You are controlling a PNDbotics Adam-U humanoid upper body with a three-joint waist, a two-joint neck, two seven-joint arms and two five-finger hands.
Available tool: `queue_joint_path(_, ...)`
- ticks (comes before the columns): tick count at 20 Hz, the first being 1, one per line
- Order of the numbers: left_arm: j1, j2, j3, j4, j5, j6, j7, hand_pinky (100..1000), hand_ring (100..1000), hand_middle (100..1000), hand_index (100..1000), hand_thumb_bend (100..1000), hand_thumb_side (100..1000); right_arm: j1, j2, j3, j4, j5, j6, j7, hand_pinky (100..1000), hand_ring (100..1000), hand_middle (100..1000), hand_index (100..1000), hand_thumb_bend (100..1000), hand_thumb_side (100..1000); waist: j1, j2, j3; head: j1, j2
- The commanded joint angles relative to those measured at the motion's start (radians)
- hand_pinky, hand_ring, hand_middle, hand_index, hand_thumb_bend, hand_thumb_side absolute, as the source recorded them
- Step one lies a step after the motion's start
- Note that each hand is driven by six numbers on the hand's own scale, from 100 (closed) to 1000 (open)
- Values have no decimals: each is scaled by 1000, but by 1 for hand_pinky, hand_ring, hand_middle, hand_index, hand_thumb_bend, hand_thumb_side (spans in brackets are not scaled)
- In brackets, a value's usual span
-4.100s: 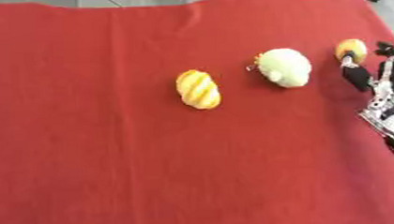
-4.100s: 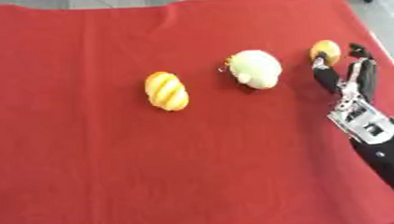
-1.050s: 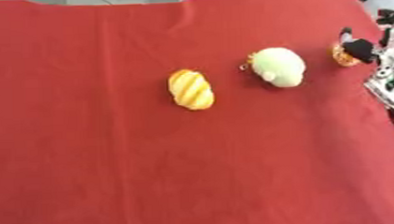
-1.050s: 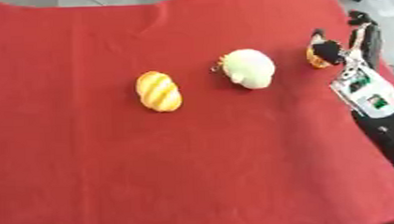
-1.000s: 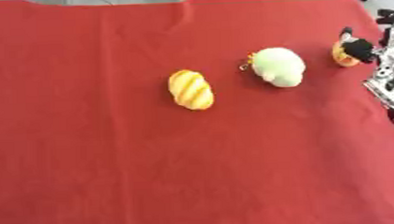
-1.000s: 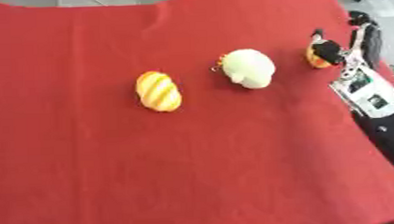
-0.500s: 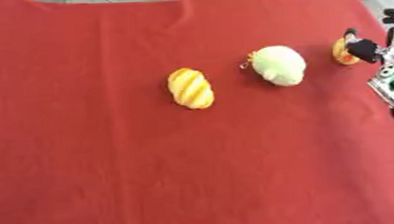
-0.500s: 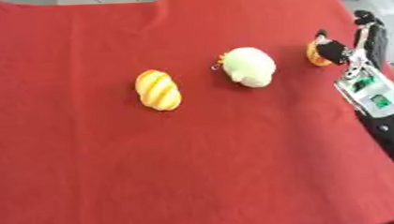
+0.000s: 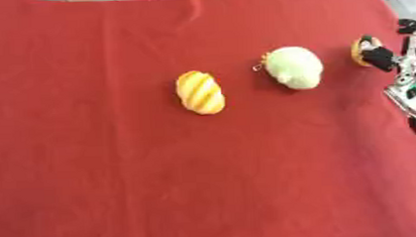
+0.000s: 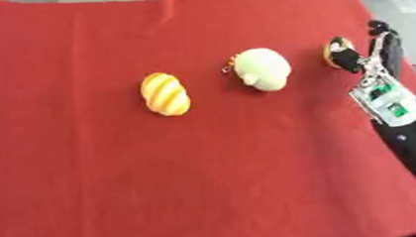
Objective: Pick up the objects with one hand, pass them to the other hand, and then place them into the box on the other side of the table.
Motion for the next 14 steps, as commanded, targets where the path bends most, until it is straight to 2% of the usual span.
queue_joint_path(1, -1, 27, 4, -18, -4, -4, -1, 634, 662, 762, 807, 100, 849, -8, -22, 4, 5, -4, 176, -167, 778, 978, 787, 860, 296, 232, 2, -16, 0, -5, -13)
queue_joint_path(14, -4, 25, 2, -18, -5, -3, -6, 637, 662, 762, 807, 100, 850, -17, -13, 42, 4, -31, 211, -167, 775, 948, 772, 852, 297, 250, 0, -12, 7, -9, -15)
